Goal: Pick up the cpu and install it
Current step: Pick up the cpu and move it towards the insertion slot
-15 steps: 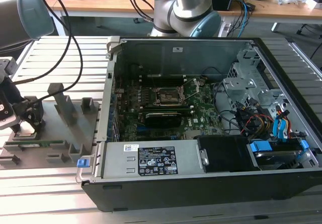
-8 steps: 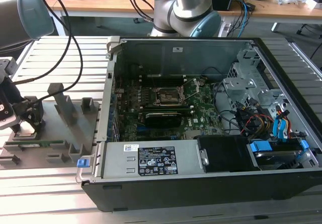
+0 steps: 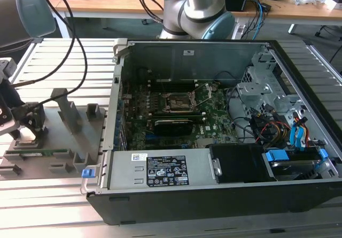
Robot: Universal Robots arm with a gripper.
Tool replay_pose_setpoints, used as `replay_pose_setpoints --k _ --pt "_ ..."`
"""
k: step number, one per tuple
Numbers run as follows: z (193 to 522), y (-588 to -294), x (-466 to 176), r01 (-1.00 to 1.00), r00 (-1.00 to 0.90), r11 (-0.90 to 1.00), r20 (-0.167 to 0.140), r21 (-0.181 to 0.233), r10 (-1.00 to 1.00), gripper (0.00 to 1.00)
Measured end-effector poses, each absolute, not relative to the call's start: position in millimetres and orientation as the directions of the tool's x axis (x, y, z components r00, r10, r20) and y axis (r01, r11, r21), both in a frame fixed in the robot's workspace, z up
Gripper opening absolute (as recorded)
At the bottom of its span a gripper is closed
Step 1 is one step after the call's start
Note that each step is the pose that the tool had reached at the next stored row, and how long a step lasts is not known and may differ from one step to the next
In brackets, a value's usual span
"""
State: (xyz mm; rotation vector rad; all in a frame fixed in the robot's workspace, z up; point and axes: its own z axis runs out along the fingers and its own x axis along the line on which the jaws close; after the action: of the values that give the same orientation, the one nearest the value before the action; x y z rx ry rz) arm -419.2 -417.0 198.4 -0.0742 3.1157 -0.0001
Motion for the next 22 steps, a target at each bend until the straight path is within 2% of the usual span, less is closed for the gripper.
replay_pose_setpoints --k 22 --pt "232 -417 -419 -0.048 -0.999 0.999 -0.025 -0.001 -0.048 0.55"
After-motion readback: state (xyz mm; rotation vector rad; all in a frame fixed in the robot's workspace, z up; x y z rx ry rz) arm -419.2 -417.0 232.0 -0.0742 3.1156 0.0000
